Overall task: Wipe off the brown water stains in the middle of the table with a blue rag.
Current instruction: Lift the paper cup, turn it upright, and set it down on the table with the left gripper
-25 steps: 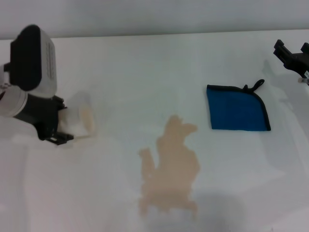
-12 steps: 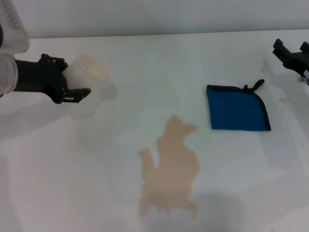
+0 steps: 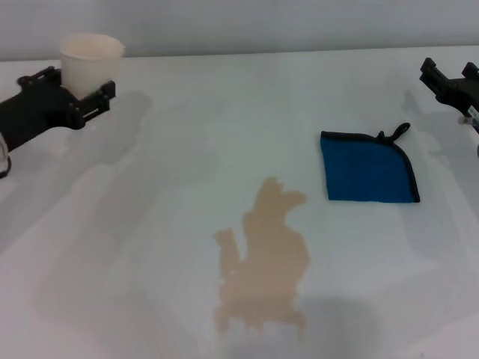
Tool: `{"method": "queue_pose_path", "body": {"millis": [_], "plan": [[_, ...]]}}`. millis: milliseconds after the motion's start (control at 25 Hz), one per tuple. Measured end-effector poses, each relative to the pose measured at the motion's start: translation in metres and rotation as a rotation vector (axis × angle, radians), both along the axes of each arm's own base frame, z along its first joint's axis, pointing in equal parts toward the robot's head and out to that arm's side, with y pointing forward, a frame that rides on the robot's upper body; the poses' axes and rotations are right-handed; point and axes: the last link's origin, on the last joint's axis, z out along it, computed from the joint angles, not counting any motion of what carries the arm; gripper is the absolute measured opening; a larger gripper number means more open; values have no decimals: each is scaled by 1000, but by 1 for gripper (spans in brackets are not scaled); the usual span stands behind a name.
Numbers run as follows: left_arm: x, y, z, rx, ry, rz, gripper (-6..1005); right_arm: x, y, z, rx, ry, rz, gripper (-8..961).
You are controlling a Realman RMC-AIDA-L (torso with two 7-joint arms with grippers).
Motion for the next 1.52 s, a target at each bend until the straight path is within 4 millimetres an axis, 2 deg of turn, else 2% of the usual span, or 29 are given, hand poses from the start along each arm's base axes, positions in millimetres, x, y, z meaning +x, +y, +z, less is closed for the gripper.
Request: {"method": "queue_pose_path", "body": {"millis": [200,480,880,1520], "plan": [[-20,-12,-19,86,-52,46,672,-4,3,-2,-5,3,7,860],[-32,-25,-44,160,-25,97,673,-4,5,-3,-9,9,-3,859],[-41,-27,-52,153,9,157,667,-5,8,-4,-16,9,-11,859],[-44,-35,-64,118,38,164,670,-4,10,-5,-28,3,-29,858]]}}
